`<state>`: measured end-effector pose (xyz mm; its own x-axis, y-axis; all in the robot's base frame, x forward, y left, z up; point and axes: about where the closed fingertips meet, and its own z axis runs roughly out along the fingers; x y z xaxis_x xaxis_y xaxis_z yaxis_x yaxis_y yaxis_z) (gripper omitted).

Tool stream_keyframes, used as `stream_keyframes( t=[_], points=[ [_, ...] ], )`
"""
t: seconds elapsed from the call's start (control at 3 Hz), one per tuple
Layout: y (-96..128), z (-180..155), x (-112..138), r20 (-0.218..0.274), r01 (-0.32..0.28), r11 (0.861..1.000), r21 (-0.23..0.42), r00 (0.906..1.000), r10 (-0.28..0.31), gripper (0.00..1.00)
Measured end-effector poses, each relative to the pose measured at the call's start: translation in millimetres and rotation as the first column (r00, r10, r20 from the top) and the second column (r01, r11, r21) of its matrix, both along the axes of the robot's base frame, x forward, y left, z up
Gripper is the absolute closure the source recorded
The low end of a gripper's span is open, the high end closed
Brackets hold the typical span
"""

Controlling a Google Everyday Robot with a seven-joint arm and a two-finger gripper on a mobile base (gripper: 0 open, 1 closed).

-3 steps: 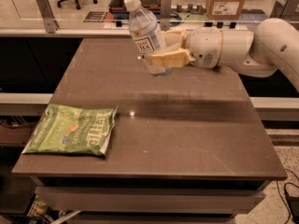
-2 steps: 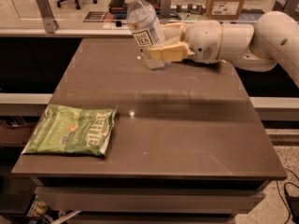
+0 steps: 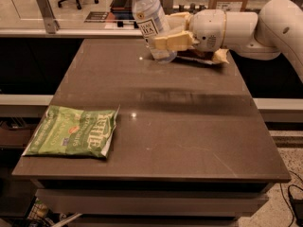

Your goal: Place blue plastic bottle upright

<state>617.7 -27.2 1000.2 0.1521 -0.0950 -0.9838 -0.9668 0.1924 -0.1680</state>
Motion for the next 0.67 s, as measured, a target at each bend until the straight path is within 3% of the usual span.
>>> stream_keyframes(
  t=[0.67],
  points=[
    [-13.3,-19.0,23.4,-0.026,0.021,0.999,0.033,0.9995,-0.02,1.0]
  ],
)
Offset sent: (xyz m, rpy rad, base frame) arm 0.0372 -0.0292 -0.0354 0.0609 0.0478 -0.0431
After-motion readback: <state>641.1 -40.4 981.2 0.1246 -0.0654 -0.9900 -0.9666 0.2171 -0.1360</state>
